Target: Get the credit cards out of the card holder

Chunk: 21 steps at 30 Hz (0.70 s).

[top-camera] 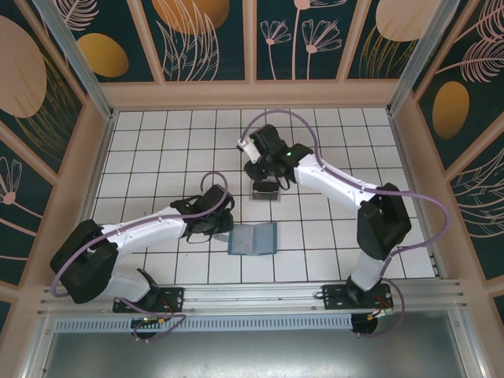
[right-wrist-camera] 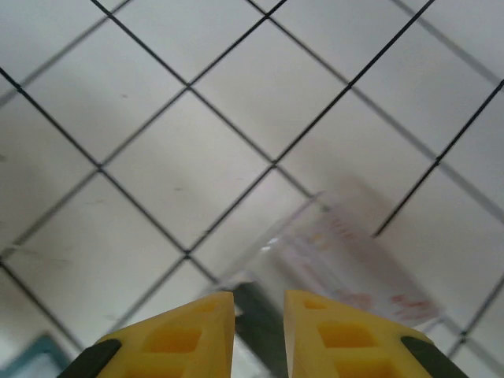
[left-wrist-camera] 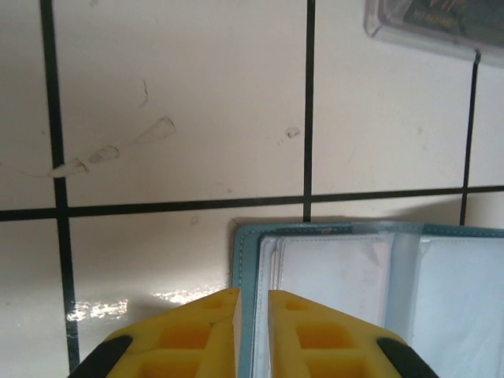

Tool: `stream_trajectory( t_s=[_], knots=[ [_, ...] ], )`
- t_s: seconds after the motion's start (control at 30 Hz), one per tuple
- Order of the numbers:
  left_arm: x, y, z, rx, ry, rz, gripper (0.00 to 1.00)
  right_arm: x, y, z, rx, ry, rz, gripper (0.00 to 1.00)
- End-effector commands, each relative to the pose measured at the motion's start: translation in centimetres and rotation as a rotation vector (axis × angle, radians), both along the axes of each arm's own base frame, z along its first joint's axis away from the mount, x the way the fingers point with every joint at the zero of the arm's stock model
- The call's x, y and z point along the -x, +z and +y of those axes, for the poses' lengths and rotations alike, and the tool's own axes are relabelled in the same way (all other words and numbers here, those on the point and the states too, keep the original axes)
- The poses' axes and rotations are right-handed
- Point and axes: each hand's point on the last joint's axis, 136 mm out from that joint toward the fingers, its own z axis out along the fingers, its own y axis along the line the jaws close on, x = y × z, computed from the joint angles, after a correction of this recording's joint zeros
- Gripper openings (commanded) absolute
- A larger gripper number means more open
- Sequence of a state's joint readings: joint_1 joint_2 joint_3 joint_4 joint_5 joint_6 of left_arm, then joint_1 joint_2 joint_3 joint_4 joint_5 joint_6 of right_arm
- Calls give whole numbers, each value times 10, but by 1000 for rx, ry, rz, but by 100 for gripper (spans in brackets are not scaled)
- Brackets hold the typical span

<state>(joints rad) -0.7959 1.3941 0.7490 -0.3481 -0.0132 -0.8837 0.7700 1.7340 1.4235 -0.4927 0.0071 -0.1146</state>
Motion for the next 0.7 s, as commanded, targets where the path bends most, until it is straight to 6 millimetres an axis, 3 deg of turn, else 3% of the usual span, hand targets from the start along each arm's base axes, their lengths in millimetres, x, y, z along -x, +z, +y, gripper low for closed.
stream_trajectory(
  t_s=[0.0, 0.33, 0.67],
  knots=[
    [-5, 6, 10, 2, 38, -28, 17, 27, -7, 12, -107, -167, 122, 22],
    [-6, 5, 32, 54, 102, -40, 18, 111, -54, 16, -70, -227, 362, 20],
    [-1, -7, 55, 126, 163, -24, 19, 145, -88, 21, 85, -219, 419, 28]
  ],
)
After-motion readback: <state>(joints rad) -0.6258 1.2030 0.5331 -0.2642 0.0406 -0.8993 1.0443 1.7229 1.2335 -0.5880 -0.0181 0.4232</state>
